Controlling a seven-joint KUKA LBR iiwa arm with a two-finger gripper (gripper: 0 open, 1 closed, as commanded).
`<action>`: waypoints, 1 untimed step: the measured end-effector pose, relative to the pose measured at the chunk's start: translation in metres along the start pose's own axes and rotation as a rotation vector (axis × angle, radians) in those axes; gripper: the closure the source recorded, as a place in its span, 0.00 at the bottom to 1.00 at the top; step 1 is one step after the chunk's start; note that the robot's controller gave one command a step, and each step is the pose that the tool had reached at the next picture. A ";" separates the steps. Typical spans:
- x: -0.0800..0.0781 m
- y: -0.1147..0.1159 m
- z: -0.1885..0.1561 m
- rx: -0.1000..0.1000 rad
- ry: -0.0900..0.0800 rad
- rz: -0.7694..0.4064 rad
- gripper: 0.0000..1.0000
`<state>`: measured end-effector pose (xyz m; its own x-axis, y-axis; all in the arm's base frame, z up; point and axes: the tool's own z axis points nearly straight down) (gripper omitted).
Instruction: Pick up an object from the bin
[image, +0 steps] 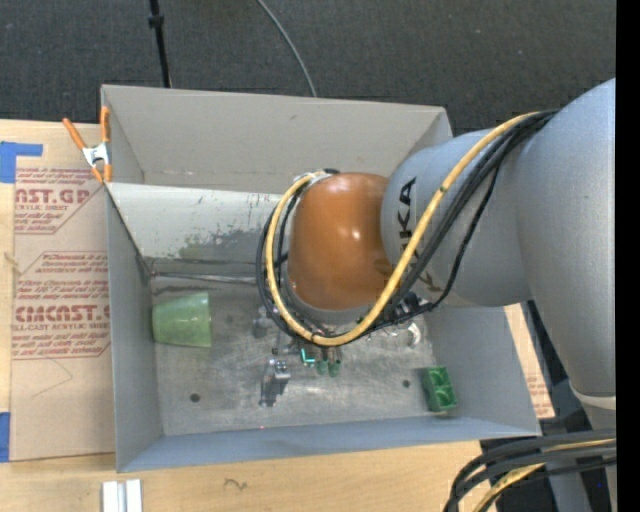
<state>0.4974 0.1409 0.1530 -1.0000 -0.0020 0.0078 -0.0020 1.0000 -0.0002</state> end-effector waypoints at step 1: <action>-0.037 0.065 0.072 0.002 -0.012 0.041 0.00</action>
Offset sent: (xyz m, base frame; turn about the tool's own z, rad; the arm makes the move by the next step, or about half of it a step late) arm 0.0376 0.0747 -0.0830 0.0375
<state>0.5334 0.2055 0.0803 -0.9992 0.0390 -0.0044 0.0390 0.9992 -0.0022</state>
